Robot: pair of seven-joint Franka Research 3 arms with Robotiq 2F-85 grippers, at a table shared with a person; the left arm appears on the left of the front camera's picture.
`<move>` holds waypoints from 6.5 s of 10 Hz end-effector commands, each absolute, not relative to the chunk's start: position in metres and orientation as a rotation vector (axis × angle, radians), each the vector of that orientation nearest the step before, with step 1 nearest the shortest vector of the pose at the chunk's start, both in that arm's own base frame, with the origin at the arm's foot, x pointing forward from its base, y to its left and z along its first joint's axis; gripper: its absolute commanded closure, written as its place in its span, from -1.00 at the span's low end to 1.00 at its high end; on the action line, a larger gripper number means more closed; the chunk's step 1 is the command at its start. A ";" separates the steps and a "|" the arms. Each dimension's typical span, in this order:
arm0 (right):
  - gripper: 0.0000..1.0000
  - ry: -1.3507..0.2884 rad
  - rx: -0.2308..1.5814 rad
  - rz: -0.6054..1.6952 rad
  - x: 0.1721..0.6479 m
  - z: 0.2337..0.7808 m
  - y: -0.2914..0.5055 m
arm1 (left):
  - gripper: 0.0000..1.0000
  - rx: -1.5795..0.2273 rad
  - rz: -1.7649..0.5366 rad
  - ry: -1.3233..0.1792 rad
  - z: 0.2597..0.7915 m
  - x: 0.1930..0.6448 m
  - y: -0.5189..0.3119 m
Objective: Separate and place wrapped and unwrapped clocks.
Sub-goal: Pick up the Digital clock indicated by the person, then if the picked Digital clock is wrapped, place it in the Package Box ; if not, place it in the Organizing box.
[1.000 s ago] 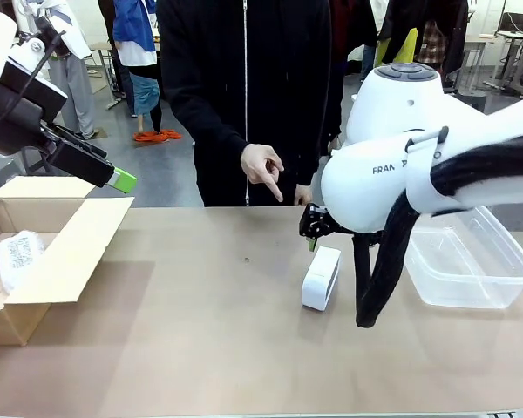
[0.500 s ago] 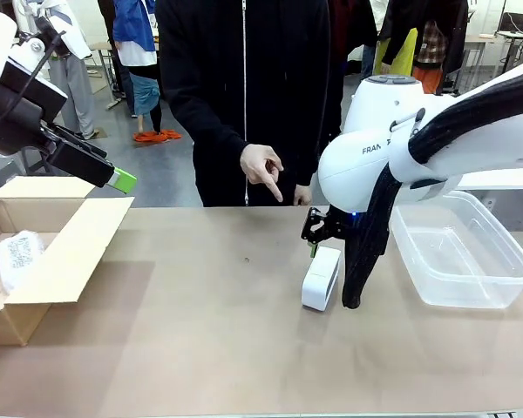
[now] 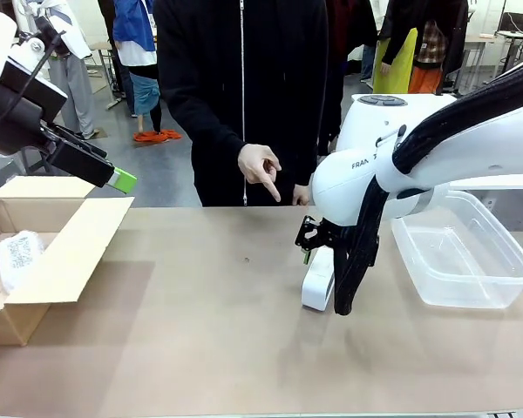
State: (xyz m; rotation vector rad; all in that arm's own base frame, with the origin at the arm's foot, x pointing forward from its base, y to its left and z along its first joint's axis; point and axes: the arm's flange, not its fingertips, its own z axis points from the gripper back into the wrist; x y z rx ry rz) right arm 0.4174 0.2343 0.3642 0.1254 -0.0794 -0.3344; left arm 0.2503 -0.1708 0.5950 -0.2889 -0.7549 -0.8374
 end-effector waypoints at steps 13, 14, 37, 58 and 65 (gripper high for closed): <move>0.36 -0.104 0.019 -0.332 0.430 0.344 0.259 | -1.00 -0.302 -0.837 -0.763 0.596 0.250 -0.172; 0.15 -0.100 0.012 -0.334 0.432 0.342 0.258 | -1.00 -0.302 -0.837 -0.763 0.596 0.250 -0.172; 1.00 -0.418 0.094 0.088 0.337 0.611 0.267 | -1.00 -0.302 -0.837 -0.763 0.596 0.250 -0.172; -0.03 -0.123 0.115 -0.318 0.492 0.505 -0.008 | -1.00 -0.302 -0.837 -0.763 0.596 0.250 -0.172; -0.03 0.017 0.150 -0.295 0.517 0.443 -0.045 | -1.00 -0.302 -0.837 -0.763 0.596 0.250 -0.172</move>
